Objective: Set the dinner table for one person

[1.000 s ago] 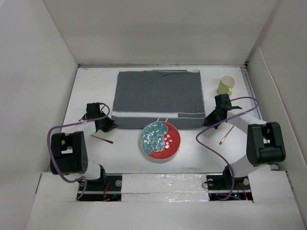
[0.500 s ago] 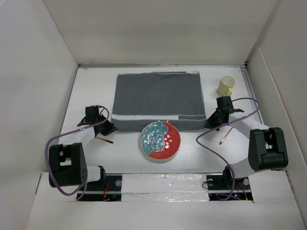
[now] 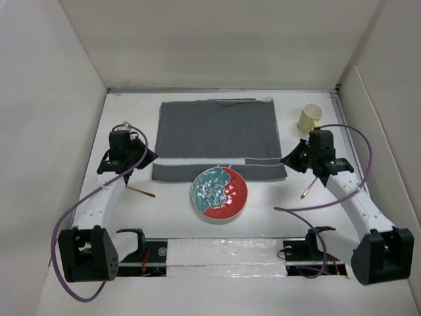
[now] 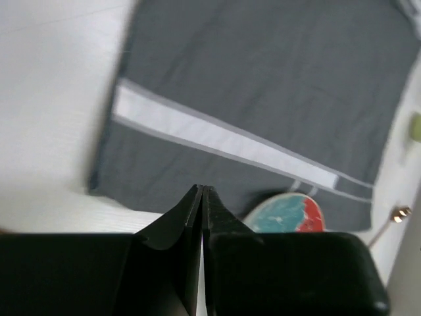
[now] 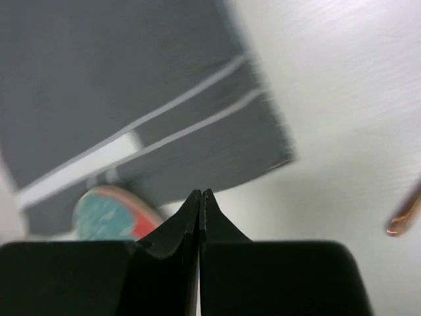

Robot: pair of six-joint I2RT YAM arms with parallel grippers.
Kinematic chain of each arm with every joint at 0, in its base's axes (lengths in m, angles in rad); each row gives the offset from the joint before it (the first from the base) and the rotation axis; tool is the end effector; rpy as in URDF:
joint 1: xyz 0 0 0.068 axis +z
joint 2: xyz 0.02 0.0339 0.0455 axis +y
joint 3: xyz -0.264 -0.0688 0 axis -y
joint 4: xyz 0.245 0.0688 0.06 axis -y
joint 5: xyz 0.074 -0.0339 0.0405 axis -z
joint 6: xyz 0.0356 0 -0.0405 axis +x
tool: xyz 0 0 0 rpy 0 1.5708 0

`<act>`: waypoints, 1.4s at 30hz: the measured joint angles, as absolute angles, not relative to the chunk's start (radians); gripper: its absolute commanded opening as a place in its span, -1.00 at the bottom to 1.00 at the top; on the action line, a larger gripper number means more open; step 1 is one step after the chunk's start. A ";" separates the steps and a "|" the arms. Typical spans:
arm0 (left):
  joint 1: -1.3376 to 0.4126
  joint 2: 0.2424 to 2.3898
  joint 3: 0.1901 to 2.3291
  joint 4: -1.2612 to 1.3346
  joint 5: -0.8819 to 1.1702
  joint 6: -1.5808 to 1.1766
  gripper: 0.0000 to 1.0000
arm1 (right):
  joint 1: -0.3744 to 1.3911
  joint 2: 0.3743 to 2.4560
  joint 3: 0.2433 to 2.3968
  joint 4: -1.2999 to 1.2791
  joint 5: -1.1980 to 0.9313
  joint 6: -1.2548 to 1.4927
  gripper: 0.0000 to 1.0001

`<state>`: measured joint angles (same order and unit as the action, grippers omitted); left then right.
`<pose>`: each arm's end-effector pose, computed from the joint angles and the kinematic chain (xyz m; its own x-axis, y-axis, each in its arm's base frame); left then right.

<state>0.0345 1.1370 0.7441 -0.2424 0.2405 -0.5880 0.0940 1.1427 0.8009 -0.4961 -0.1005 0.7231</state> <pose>0.2459 0.0000 0.2502 -0.5812 -0.5591 -0.5913 -0.1974 0.8018 -0.5641 0.2332 0.0256 0.2468 -0.6608 0.5990 -0.4523 0.3695 0.7841 0.4986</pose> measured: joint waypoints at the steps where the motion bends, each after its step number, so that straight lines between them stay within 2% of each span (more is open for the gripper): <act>1: 0.017 1.116 0.751 -0.234 0.257 -0.579 -1.00 | 0.113 1.104 0.795 -0.480 -0.140 0.720 -1.00; 2: -0.005 1.095 0.756 -0.226 0.270 -0.575 -1.00 | 0.145 1.066 0.780 -0.450 -0.185 0.718 -1.00; 3: -0.031 1.074 0.758 -0.222 0.281 -0.572 -1.00 | 0.181 1.032 0.756 -0.415 -0.227 0.720 -0.71; 4: -0.052 1.061 0.761 -0.221 0.286 -0.570 -1.00 | 0.219 1.008 0.728 -0.386 -0.267 0.725 -0.15; 5: -0.092 1.040 0.769 -0.220 0.292 -0.568 -1.00 | 0.256 0.994 0.699 -0.371 -0.303 0.728 -0.14; 6: -0.131 1.029 0.782 -0.222 0.290 -0.562 -1.00 | 0.284 0.989 0.668 -0.345 -0.333 0.740 0.23; 7: -0.162 1.025 0.799 -0.228 0.286 -0.557 -1.00 | 0.310 0.989 0.630 -0.313 -0.364 0.752 0.34; 9: -0.245 1.025 0.855 -0.229 0.259 -0.545 -0.97 | 0.352 1.013 0.564 -0.270 -0.413 0.767 0.42; 10: -0.287 1.023 0.880 -0.222 0.247 -0.538 -0.73 | 0.372 1.036 0.540 -0.253 -0.431 0.774 0.43; 11: -0.333 1.018 0.900 -0.210 0.229 -0.529 -0.62 | 0.387 1.067 0.524 -0.241 -0.445 0.782 0.43; 13: -0.410 1.007 0.924 -0.186 0.197 -0.518 -0.42 | 0.422 1.132 0.508 -0.208 -0.464 0.795 0.42; 17: -0.507 1.013 0.965 -0.180 0.152 -0.485 -0.29 | 0.470 1.230 0.500 -0.109 -0.475 0.815 0.23; 20: -0.517 1.016 0.970 -0.178 0.130 -0.443 -0.16 | 0.480 1.300 0.482 -0.014 -0.482 0.840 0.13; 28: -0.517 1.073 1.005 -0.208 0.018 -0.255 0.05 | 0.499 1.471 0.464 0.182 -0.516 0.894 -0.12; 29: -0.517 1.080 1.009 -0.208 0.012 -0.241 0.06 | 0.499 1.485 0.464 0.202 -0.521 0.896 -0.20; 30: -0.517 1.084 1.012 -0.208 0.009 -0.231 0.07 | 0.499 1.497 0.464 0.217 -0.527 0.899 -0.43; 31: -0.517 1.087 1.015 -0.210 0.006 -0.223 0.08 | 0.499 1.502 0.464 0.222 -0.528 0.901 -0.76; 32: -0.517 1.087 1.019 -0.210 0.005 -0.216 0.08 | 0.498 1.520 0.463 0.238 -0.528 0.907 -0.76; 33: -0.517 1.089 1.026 -0.212 0.008 -0.213 0.08 | 0.498 1.532 0.463 0.248 -0.532 0.914 -1.00; 37: -0.517 1.099 1.086 -0.238 0.013 -0.210 0.08 | 0.505 1.504 0.461 0.273 -0.567 0.918 -1.00; 42: -0.517 1.116 1.237 -0.279 -0.012 -0.202 0.13 | 0.511 1.259 0.486 0.001 -0.499 0.853 -1.00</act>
